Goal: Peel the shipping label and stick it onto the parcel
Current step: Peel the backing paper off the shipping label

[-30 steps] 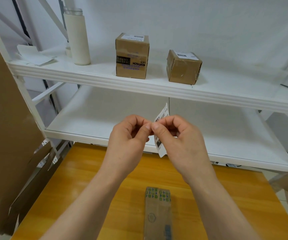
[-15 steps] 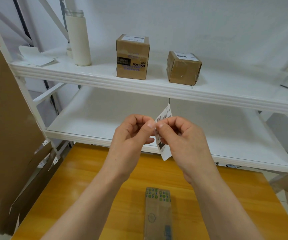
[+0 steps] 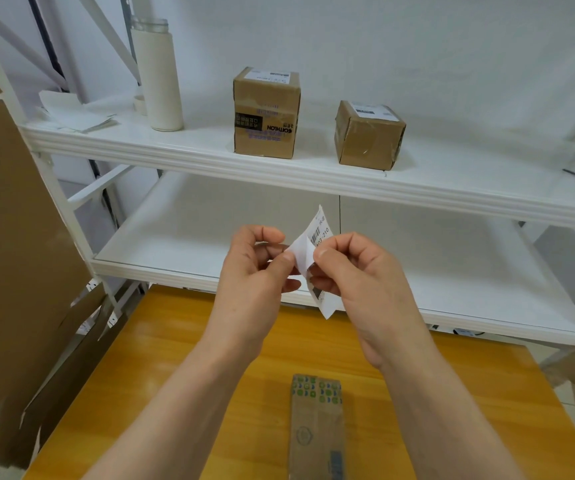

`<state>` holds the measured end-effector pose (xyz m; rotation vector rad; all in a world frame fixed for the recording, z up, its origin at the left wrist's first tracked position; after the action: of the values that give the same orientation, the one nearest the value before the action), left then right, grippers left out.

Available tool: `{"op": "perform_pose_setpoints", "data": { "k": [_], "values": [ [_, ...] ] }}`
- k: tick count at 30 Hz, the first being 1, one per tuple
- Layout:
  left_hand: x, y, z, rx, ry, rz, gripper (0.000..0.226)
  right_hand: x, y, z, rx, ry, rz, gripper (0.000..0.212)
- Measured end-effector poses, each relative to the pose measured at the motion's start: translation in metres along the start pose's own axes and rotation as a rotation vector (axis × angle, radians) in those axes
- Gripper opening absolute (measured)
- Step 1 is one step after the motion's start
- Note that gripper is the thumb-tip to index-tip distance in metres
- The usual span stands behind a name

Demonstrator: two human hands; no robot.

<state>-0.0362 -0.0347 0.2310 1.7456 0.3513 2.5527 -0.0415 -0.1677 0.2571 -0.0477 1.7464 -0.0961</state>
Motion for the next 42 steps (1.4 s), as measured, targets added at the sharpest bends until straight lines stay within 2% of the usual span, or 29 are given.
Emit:
{"op": "perform_pose_setpoints", "data": {
  "k": [4,8,16,20,22,24,28,35,38,42],
  "values": [
    [0.003,0.0004,0.0011,-0.047,0.004,0.008,0.023,0.0012,0.0003,0.001,-0.007,0.001,0.007,0.01],
    [0.0025,0.0011,0.0022,-0.04,-0.02,0.002,0.006,0.0015,-0.0005,0.0016,-0.008,-0.008,-0.006,0.009],
    [0.0025,0.0021,0.0045,-0.06,0.002,0.106,0.018,0.0019,-0.0024,0.0038,-0.029,-0.004,-0.013,0.012],
    [0.0039,0.0032,0.0029,-0.08,0.059,0.161,0.015,0.0026,-0.0016,0.0047,-0.058,-0.009,0.002,0.008],
    [0.0029,0.0029,0.002,-0.099,0.086,0.186,0.013,0.0037,-0.0008,0.0055,-0.039,-0.028,-0.02,0.019],
    [0.0012,0.0027,0.0016,-0.112,0.094,0.19,0.012,0.0047,0.0,0.0066,-0.008,-0.035,-0.031,0.02],
    [0.0001,0.0022,0.0012,-0.111,0.051,0.148,0.013,0.0061,-0.0001,0.0086,0.021,-0.01,-0.006,0.008],
    [-0.0008,0.0001,0.002,-0.114,-0.148,-0.098,0.015,0.0033,-0.0031,0.0071,0.001,0.043,0.078,0.011],
    [-0.0022,-0.0005,0.0036,-0.044,-0.221,-0.222,0.016,0.0024,-0.0046,0.007,-0.017,0.052,0.121,0.012],
    [-0.0053,-0.0017,0.0037,-0.026,-0.202,-0.179,0.011,0.0015,-0.0056,0.0067,-0.031,0.068,0.155,0.009]
  ]
}}
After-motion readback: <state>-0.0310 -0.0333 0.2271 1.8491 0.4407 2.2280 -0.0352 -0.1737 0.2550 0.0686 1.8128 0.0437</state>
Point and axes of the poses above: each hand's wrist, its own z-axis towards the middle knuckle, its own y-axis out of the palm, x = y × z, the point moved 1 cm from there along z, towards the middle knuckle, and after that the axes turned 13 degrees about y, right-handed, at the moved point
